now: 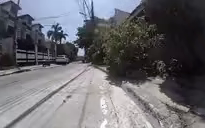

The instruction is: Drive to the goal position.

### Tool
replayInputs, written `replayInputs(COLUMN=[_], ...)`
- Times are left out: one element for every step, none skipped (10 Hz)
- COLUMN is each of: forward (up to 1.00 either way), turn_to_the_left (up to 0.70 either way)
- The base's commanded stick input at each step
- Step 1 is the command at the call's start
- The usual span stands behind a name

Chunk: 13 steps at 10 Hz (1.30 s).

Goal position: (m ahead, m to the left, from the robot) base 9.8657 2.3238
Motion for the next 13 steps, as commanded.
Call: replayInputs(forward=[0.0,0.0,0.0,0.0,0.06,0.26,0.46,0.66,0.44,0.63,0.7,0.7,0.7], turn_to_the_left=[0.0,0.0,0.0,0.0,0.03,0.13,0.23,0.33,0.22,0.31,0.35,0.35,0.35])
